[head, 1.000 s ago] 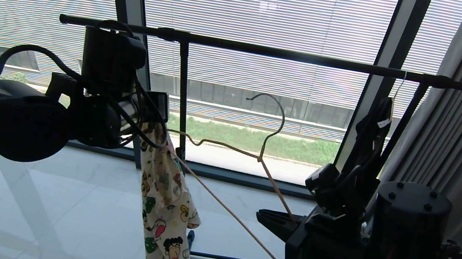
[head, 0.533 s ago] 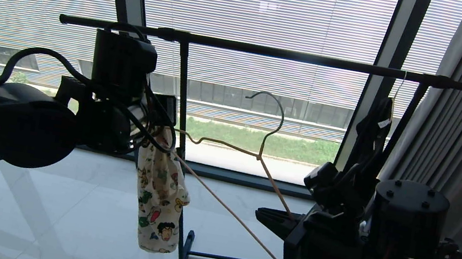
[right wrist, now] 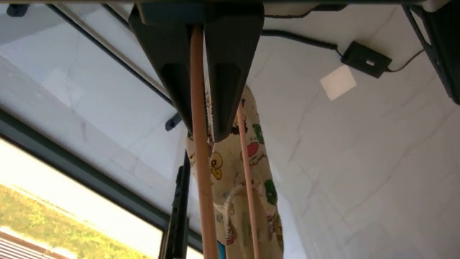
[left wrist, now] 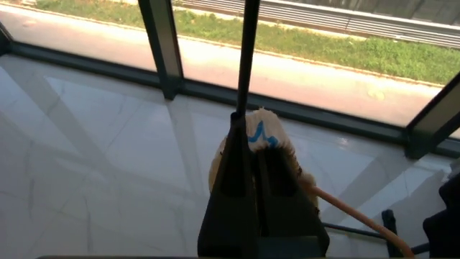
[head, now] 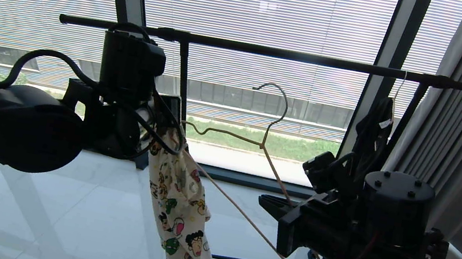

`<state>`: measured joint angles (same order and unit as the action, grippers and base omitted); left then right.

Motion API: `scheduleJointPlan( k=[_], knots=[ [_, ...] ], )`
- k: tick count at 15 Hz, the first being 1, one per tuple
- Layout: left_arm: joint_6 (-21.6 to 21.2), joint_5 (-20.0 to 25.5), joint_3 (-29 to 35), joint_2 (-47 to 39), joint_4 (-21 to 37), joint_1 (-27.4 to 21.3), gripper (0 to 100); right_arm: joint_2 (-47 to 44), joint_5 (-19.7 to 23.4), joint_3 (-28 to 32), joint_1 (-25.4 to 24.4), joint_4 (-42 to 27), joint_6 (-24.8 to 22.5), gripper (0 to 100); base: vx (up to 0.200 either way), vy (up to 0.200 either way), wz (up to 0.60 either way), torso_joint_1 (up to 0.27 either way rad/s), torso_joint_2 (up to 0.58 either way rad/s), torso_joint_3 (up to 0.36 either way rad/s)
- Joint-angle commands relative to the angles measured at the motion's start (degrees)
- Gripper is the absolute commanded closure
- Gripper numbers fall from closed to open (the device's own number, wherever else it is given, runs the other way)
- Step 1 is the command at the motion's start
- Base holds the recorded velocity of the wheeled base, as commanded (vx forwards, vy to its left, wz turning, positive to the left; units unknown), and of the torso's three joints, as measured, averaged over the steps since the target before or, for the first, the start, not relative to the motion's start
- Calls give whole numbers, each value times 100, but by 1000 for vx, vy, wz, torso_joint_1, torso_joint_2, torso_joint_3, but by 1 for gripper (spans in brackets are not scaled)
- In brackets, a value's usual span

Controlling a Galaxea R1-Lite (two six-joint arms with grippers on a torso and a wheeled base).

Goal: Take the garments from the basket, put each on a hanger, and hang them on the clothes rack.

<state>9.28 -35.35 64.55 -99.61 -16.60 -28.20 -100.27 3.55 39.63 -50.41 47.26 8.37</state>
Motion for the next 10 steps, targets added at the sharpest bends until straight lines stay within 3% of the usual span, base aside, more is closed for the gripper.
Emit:
scheduleJointPlan(
  k=[1,6,10],
  knots=[
    [4,2,-4,12,-1,-283,100,-54,6,159,-30,2,-3,100,0,0,0,0,0,0],
    [30,2,5,117,-1,-977,100,-327,-3,370,-39,2,-3,100,0,0,0,0,0,0],
    [57,20,-4,557,43,-1803,100,-696,-3,765,-39,2,6,100,0,0,0,0,0,0]
  ],
)
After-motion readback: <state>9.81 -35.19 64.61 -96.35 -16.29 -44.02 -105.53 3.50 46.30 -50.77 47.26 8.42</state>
